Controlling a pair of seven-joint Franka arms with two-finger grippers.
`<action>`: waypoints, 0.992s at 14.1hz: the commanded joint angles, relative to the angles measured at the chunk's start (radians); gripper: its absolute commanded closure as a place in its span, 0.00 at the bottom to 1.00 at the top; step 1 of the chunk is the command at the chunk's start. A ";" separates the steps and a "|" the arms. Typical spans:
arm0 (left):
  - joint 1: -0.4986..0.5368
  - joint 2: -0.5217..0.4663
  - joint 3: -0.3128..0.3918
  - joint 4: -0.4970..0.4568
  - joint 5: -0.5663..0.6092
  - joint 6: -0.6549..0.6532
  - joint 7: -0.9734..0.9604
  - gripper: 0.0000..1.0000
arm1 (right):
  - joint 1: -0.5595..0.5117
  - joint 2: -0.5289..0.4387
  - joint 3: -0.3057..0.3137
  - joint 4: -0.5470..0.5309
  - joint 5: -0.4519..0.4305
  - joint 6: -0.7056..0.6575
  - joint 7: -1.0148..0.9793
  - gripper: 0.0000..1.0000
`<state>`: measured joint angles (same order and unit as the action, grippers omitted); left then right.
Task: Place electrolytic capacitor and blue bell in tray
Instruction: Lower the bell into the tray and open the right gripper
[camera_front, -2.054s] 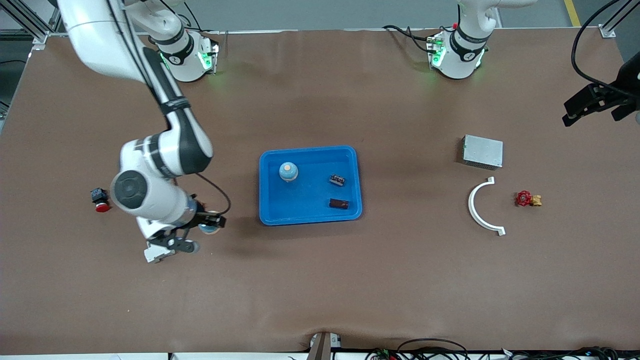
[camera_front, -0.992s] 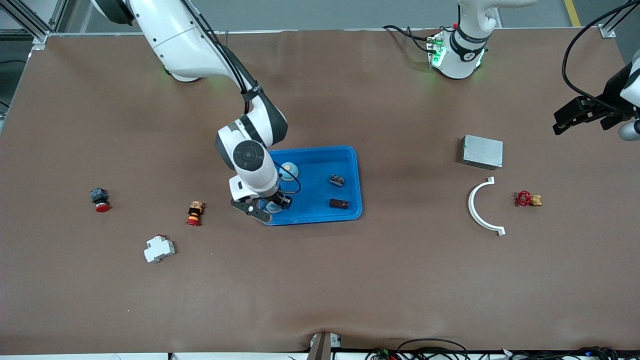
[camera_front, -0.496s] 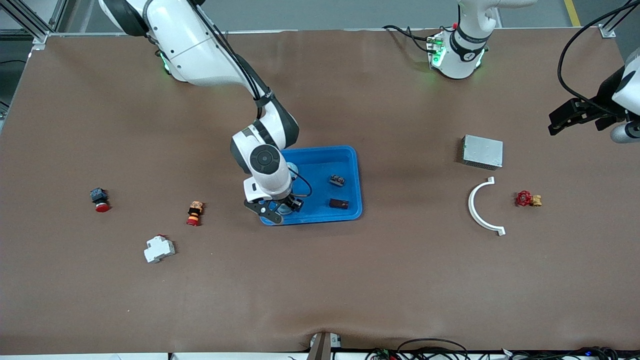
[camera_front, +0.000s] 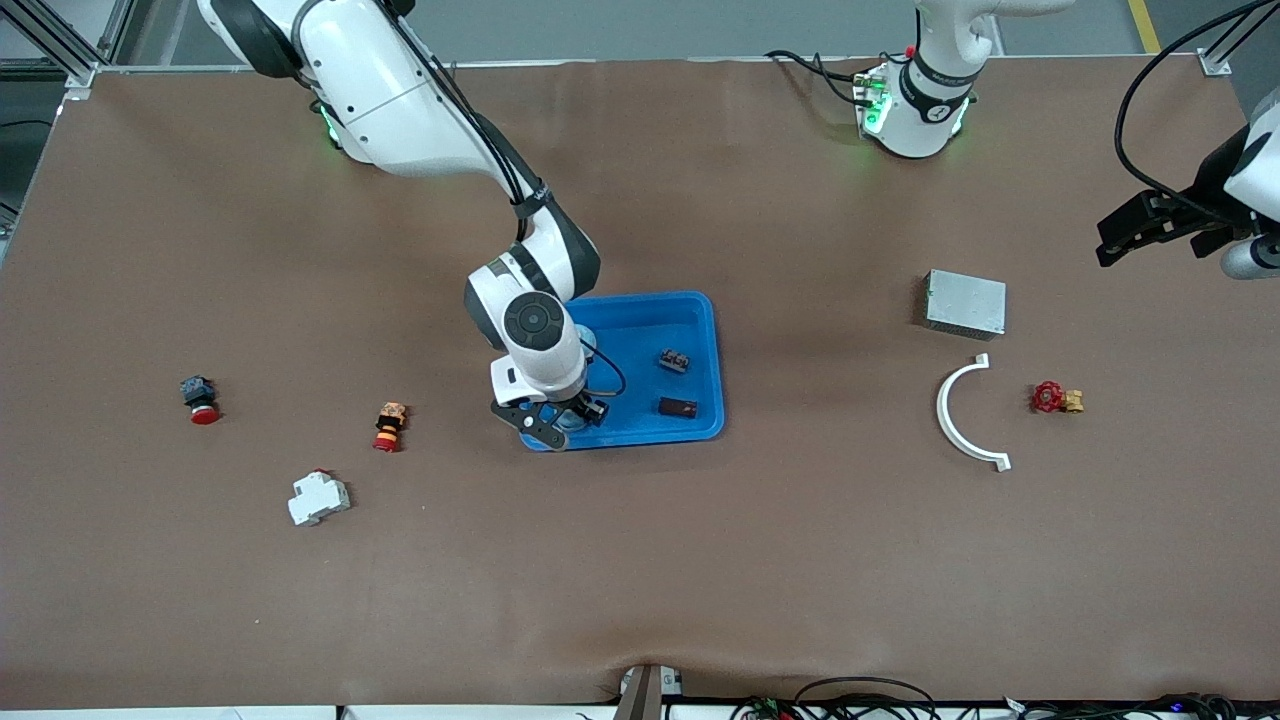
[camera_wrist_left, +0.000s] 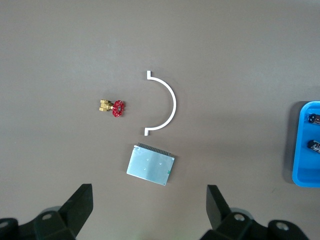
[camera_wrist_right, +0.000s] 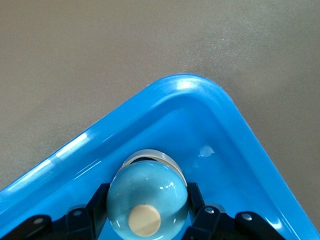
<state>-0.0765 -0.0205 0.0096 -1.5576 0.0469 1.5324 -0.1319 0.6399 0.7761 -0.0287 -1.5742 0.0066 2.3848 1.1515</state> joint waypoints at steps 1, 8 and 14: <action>0.000 -0.016 0.001 -0.018 -0.015 0.003 0.009 0.00 | 0.004 0.012 -0.008 0.023 -0.016 -0.002 0.033 0.06; 0.000 -0.001 0.001 -0.018 -0.015 0.005 0.009 0.00 | -0.032 -0.024 -0.005 0.182 0.007 -0.198 0.057 0.00; 0.000 0.002 0.001 -0.016 -0.015 0.009 0.009 0.00 | -0.179 -0.104 -0.039 0.319 -0.013 -0.496 -0.566 0.00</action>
<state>-0.0766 -0.0155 0.0096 -1.5728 0.0469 1.5327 -0.1319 0.5272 0.7159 -0.0585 -1.2485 0.0007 1.9307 0.7955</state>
